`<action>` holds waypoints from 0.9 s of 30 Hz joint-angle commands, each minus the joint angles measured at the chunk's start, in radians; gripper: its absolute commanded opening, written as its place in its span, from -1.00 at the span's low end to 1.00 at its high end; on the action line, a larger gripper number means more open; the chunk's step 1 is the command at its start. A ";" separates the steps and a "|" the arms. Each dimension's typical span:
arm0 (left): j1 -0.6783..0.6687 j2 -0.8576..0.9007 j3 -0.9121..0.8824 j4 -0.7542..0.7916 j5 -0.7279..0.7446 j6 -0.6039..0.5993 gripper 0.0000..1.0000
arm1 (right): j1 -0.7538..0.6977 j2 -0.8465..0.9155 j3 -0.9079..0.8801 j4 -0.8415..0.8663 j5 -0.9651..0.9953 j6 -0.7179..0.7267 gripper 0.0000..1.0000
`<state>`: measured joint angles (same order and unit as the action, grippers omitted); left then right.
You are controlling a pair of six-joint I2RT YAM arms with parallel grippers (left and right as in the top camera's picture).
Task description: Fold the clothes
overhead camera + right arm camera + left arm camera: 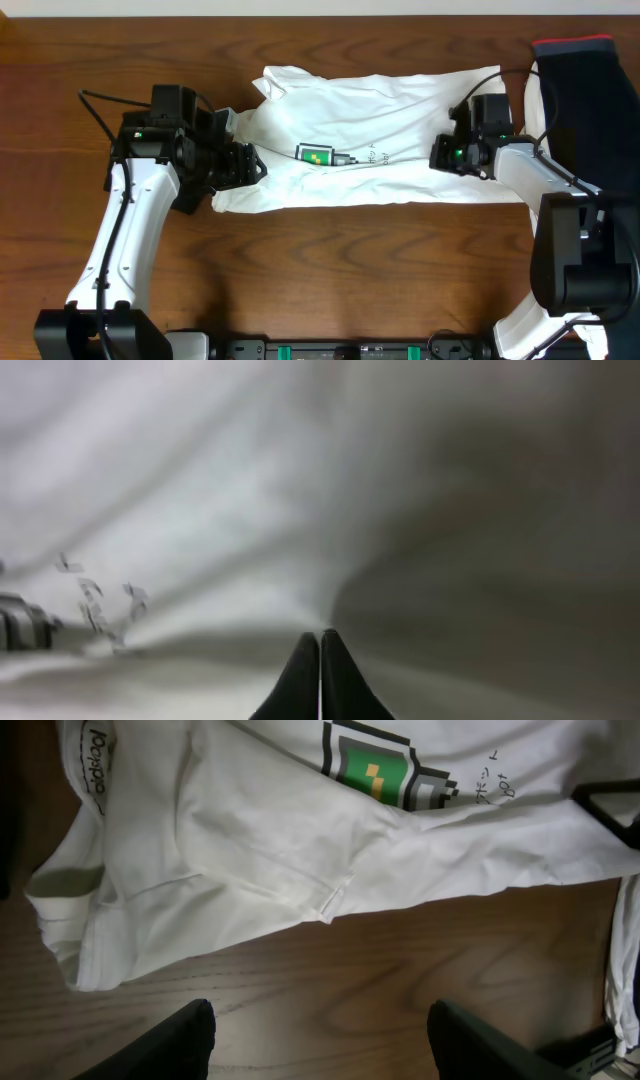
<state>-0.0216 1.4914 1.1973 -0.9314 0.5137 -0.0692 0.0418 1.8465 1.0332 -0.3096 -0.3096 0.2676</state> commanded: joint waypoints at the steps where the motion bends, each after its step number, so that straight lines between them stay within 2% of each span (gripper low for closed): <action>1: 0.002 0.007 0.003 -0.003 -0.010 0.024 0.41 | 0.004 0.005 0.006 0.031 0.040 0.027 -0.91; 10: 0.002 0.007 0.003 -0.003 -0.010 0.024 0.41 | -0.098 -0.066 0.010 -0.022 -0.016 0.027 -0.89; 15: 0.003 0.007 0.003 -0.003 -0.011 0.025 0.41 | -0.194 -0.147 0.010 -0.214 -0.073 0.011 -0.87; 19: 0.002 0.007 0.003 -0.002 -0.060 0.024 0.42 | -0.202 -0.139 -0.001 -0.333 -0.061 -0.041 -0.91; 23: 0.002 0.007 0.003 -0.003 -0.063 0.024 0.41 | -0.168 -0.111 -0.042 -0.310 -0.059 -0.040 -0.93; 27: 0.002 0.007 0.003 -0.003 -0.062 0.024 0.42 | -0.127 -0.070 -0.093 -0.184 -0.060 -0.029 -0.93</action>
<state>-0.0212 1.4914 1.1973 -0.9314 0.4648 -0.0620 -0.1146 1.7386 0.9741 -0.5343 -0.3595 0.2478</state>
